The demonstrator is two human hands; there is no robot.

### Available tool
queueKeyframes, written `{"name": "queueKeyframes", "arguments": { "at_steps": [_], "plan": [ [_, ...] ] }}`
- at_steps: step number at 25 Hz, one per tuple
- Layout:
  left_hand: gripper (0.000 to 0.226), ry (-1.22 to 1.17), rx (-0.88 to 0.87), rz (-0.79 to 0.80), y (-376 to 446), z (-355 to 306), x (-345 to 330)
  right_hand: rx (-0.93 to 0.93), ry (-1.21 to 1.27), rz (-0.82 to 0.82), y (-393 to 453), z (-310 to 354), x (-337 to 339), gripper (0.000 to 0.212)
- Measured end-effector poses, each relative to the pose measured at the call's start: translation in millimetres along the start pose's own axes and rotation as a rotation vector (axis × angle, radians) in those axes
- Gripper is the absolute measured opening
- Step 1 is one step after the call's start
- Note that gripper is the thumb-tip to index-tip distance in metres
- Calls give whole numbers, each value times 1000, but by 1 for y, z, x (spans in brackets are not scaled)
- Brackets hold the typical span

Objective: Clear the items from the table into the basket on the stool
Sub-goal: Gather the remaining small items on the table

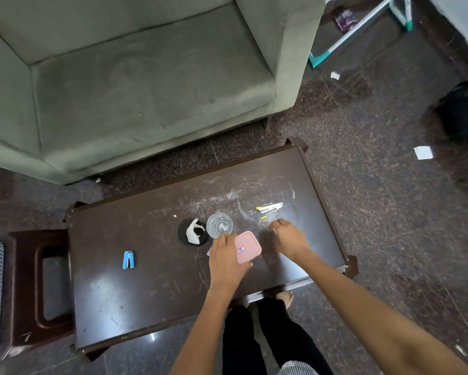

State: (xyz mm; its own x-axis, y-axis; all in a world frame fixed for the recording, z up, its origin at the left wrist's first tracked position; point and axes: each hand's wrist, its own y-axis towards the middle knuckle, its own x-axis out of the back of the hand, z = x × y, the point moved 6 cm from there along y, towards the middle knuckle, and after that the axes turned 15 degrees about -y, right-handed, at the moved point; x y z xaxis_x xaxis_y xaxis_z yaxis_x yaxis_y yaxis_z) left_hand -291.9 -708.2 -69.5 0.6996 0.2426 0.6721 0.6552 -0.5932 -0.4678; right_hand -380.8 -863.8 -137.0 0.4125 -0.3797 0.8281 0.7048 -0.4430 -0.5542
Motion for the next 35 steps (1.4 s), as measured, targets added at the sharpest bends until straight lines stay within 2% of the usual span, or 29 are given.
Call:
{"name": "queueKeyframes", "arguments": {
  "at_steps": [5,8,12,17,20,22,25,28,35],
  "plan": [
    [79,25,13,-24,8,13,-14,72,-298,17,59,-1,-17,41],
    [77,-4,21,-48,11,21,-22,119,-518,94,86,0,-37,40],
    [77,-33,11,-87,12,32,-30,174,-605,54,101,2,-49,40],
    [77,-49,47,-92,4,45,-30,237,-488,88,81,11,-68,31],
    [78,-61,72,-91,-5,55,-28,264,-280,95,61,16,-76,40],
    [79,-62,89,-92,-13,60,-23,230,-113,31,45,22,-68,38],
    [83,-83,86,-105,-33,54,-6,173,49,-147,10,32,-37,16],
    [83,-93,79,-147,-60,44,21,176,76,-234,-30,47,6,8],
    [76,-125,72,-223,-120,41,88,237,62,-251,-96,110,75,12]
  ]
}}
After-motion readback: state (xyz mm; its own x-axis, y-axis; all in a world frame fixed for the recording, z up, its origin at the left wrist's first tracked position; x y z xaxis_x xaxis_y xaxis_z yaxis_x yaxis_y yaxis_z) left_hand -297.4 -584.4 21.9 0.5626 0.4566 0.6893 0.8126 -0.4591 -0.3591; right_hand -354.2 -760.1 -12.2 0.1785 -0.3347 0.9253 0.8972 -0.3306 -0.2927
